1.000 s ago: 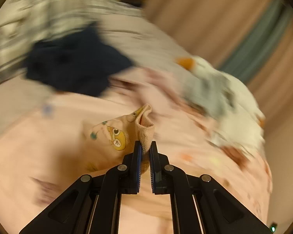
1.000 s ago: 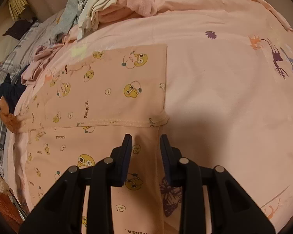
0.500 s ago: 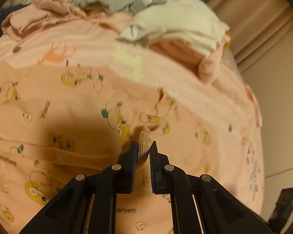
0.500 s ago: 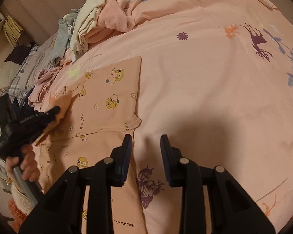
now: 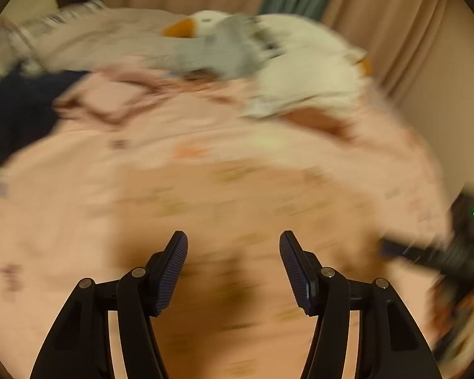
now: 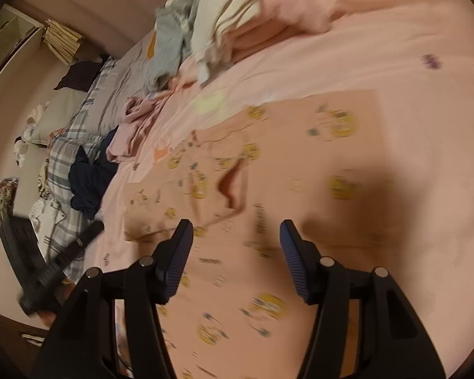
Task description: Fold small clothes
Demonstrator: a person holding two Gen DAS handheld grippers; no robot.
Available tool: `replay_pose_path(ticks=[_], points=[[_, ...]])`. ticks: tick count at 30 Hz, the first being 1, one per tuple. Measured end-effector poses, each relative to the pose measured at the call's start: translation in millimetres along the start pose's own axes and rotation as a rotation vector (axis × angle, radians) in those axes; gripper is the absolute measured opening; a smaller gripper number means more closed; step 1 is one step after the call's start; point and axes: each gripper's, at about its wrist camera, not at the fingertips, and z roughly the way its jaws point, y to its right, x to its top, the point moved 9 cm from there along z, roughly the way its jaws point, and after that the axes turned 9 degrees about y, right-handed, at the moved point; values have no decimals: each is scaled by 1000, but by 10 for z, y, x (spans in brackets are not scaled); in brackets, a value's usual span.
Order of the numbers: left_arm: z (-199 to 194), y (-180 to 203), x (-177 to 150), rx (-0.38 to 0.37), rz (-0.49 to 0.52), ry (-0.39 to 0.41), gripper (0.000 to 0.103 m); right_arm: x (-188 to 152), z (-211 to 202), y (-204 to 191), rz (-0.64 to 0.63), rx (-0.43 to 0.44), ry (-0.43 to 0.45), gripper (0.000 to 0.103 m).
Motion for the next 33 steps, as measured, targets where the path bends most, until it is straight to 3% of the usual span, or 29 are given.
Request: replay_pose_path(ticks=[3, 6, 7, 8, 10, 11, 14, 18, 20, 22, 24, 29, 33], points=[[96, -489, -270, 140, 50, -53, 56, -6, 469, -112, 36, -12, -69, 58], [239, -828, -534, 141, -20, -126, 45, -6, 819, -235, 79, 25, -84, 55], [296, -898, -604, 142, -43, -154, 41, 12, 862, -270, 75, 26, -73, 47], [363, -945, -660, 141, -61, -170, 41, 40, 923, -314, 57, 22, -54, 28], [366, -938, -649, 133, -74, -136, 41, 63, 992, -349, 25, -6, -33, 10], [357, -914, -625, 133, -71, -122, 40, 74, 1026, -339, 20, -18, -31, 9], [407, -741, -572, 44, -72, -116, 40, 116, 996, -321, 2, -16, -7, 6], [632, -597, -522, 155, 58, -114, 39, 330, 759, -190, 43, 25, 65, 5], [651, -557, -500, 183, 78, -108, 34, 459, 593, -162, 58, 49, 114, 3], [654, -543, -498, 169, 60, -118, 23, 558, 434, -132, 60, 50, 154, 3], [615, -561, -502, 136, 17, -128, 21, 665, 239, -73, 50, 41, 197, 3], [585, -547, -515, 93, -19, -147, 18, 755, -2, 150, 29, -16, 232, 3], [612, -415, -524, 120, 16, -160, 2, 777, -155, 430, 63, -44, 252, 2]])
